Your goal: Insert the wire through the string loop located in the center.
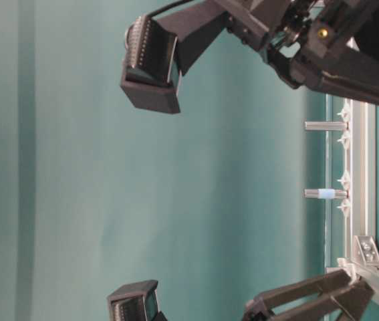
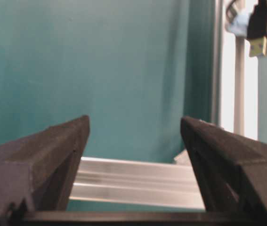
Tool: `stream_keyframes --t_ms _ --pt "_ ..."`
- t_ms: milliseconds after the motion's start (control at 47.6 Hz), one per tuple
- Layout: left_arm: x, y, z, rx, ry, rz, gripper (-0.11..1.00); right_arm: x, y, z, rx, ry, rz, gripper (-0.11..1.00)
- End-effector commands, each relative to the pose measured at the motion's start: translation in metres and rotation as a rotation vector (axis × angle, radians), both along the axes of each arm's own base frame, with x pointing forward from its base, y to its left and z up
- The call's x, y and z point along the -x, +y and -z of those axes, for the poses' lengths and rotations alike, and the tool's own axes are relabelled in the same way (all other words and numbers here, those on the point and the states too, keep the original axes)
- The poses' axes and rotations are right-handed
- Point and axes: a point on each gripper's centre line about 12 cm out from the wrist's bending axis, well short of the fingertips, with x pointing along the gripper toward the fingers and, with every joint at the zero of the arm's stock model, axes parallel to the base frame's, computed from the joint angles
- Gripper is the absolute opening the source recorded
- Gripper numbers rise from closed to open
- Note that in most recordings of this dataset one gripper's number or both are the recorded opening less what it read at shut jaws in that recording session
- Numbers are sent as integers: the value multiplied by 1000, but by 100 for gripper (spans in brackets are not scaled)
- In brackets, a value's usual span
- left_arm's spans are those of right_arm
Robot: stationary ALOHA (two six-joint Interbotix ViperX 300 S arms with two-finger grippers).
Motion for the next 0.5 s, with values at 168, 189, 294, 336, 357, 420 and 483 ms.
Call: stream_keyframes --t_ms 168,189,294,336,357,420,483 --pt "-6 -4 -14 -13 -9 27 81 -6 0 -12 -3 -40 -1 8" --pt "-5 -4 -14 -12 -6 27 81 -7 0 -12 -3 -43 -1 8" --pt "-5 -4 -13 -11 5 27 81 -6 0 -12 -3 -41 -1 8" --pt "-5 -4 -14 -12 5 29 81 -6 0 -12 -3 -40 -1 8" --pt "-4 -4 -13 -12 7 29 81 -7 0 -12 -3 -41 -1 8" --pt "-5 -4 -14 -13 5 29 81 -6 0 -12 -3 -40 -1 8" --pt "-5 -4 -14 -12 5 29 81 -6 0 -12 -3 -40 -1 8"
